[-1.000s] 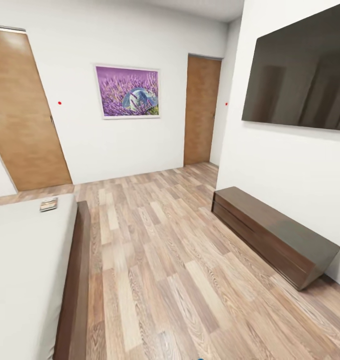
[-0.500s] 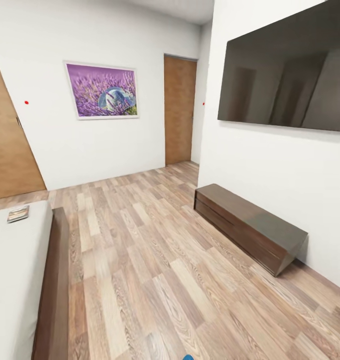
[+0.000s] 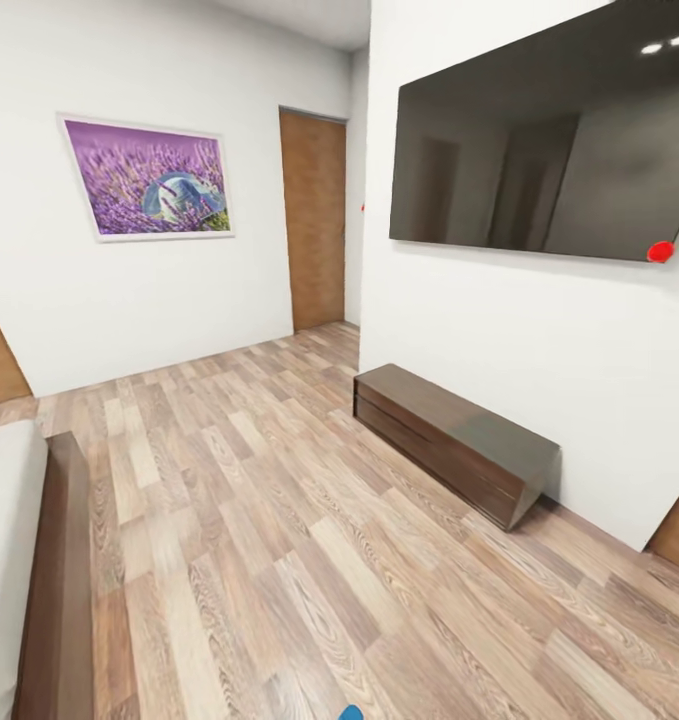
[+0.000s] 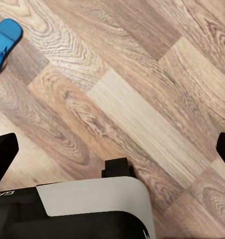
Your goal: In the bedroom, move the book from the bed onto either nightstand, and place the two sandals side by side next to the bed.
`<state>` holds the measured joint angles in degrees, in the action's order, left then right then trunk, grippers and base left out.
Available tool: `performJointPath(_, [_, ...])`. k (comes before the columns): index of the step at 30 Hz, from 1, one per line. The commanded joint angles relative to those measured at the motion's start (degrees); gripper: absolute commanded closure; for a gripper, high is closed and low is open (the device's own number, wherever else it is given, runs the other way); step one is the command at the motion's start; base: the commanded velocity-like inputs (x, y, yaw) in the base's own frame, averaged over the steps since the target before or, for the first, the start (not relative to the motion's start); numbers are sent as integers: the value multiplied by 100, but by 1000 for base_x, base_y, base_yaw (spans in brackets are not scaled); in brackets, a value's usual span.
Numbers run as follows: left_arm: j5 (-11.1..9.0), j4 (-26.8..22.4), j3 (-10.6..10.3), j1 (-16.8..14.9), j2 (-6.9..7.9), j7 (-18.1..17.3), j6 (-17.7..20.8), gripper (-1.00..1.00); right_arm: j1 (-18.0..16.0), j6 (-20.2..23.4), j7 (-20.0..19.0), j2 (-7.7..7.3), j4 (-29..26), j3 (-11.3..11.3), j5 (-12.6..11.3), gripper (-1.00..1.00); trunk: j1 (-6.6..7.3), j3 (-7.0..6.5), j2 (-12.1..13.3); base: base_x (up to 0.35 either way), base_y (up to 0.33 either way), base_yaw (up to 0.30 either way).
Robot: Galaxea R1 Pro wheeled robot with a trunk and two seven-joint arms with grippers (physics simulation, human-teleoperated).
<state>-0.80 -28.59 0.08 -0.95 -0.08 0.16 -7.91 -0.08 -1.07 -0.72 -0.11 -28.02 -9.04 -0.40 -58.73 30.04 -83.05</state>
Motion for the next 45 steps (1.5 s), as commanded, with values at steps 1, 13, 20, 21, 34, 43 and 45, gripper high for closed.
performJointPath(1, [-8,3,1,-2,-1,2,-18,-100,-1,-12,-8,2,-2,-14,-4,-100,0,5,-3,0,0,-261])
performJointPath(13, [-8,3,1,-2,-1,2,-18,-100,-1,-11,-5,2,-2,-10,-4,-100,0,5,-3,0,0,-260])
performJointPath(20, [-8,3,1,-2,-1,2,-18,-100,-1,-13,-4,2,-2,-12,-4,-100,0,5,-3,0,0,-260])
performJointPath(21, [-8,3,1,-2,-1,2,-18,-100,-1,-12,-3,2,-2,-11,-4,-100,0,5,-3,0,0,-260])
performJointPath(34, [-8,3,1,-2,-1,2,-18,-100,-1,-14,1,2,-2,-11,-4,-100,0,5,-3,0,0,-260])
performJointPath(43, [-8,3,1,-2,-1,2,-18,-100,-1,-10,1,2,-2,-11,-4,-100,0,5,-3,0,0,-260])
performJointPath(45, [-8,3,1,-2,-1,2,-18,-100,-1,-11,1,2,-2,-13,-4,-100,0,5,-3,0,0,-260])
